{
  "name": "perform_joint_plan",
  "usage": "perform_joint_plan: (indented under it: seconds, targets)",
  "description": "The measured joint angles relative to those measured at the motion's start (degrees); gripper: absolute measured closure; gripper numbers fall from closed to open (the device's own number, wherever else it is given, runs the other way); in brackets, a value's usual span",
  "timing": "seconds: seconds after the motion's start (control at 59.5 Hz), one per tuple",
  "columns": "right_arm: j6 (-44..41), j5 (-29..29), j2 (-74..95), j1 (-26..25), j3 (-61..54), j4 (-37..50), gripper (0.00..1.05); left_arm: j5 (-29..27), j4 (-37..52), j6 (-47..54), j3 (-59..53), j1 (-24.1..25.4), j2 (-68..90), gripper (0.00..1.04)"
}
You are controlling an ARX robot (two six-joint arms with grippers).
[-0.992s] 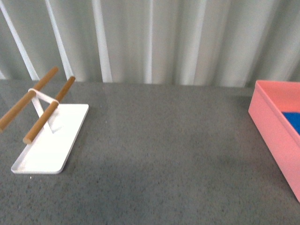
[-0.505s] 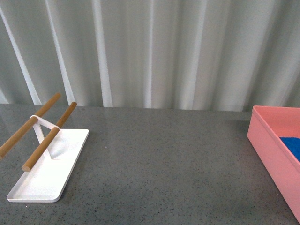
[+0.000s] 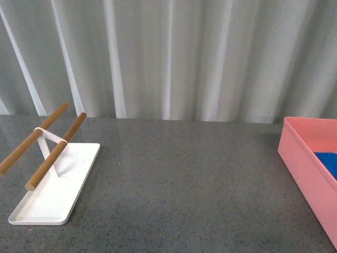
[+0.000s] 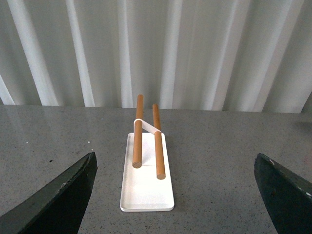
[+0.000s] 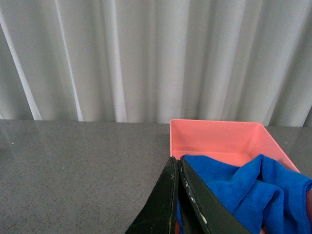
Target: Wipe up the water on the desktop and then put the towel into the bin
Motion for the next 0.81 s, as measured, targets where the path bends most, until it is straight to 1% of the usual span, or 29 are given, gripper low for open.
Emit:
perform_joint_plan:
  seconds: [0.454,0.656,0.673,0.723,0.807]
  targets:
    - [0.2,0.0,-11.1,0.0,0.0,-11.0,1.01,0.0,0.0,0.0,0.0,0.0,0.0,0.07]
    - [0.2,0.0,-13.9,0.0,0.0,-13.7,1.01,0.0,0.0,0.0,0.0,0.0,0.0,0.07]
    - [0.2,0.0,-14.9,0.0,0.0,-14.7,1.01,0.0,0.0,0.0,0.0,0.0,0.0,0.07]
    - [0.2,0.1,-19.9,0.0,0.0,-21.7,1.01,0.0,0.0,0.0,0.0,0.0,0.0,0.07]
    - [0.2,0.2,-23.3,0.0,0.0,-23.5,1.01,0.0,0.0,0.0,0.0,0.0,0.0,0.07]
